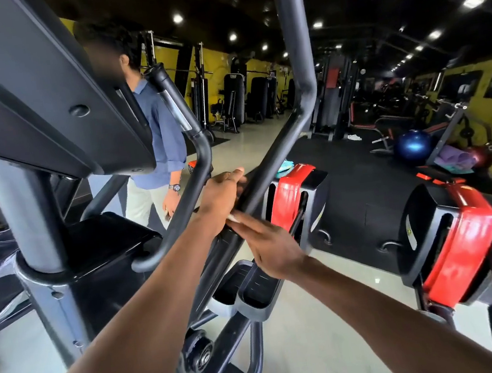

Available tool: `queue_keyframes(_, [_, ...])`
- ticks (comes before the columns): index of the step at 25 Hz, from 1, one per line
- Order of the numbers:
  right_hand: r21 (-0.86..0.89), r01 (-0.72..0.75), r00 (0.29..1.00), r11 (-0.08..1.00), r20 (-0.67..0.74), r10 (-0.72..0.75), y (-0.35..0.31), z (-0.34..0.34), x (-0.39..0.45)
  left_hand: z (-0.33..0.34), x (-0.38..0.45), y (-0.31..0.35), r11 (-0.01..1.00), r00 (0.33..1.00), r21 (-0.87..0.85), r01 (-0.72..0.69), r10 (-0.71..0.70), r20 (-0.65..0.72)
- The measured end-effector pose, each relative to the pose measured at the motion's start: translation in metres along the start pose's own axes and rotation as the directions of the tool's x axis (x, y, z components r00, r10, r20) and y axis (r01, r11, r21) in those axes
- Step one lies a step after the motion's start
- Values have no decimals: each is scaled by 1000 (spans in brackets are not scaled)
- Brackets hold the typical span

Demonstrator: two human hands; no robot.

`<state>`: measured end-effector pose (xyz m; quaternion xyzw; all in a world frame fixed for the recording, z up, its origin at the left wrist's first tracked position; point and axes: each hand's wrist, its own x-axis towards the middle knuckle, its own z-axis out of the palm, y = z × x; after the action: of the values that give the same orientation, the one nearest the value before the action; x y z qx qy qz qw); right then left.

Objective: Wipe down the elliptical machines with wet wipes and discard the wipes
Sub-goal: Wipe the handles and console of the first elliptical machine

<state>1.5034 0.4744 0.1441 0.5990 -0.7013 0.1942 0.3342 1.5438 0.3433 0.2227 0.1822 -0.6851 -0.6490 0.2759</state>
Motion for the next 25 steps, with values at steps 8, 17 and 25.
queue_keyframes(8, [-211,-316,944,925,-170,283,113,-86,75,20,8,39,998,993,-33,-49,52,105])
queue_keyframes(17, [-292,-169,985,941,-93,148,141,-99,74,54,26,71,984,976,40,-175,168,139])
queue_keyframes(25, [-270,-220,927,938,-356,115,164,-111,108,68,48,85,974,954,18,-226,218,204])
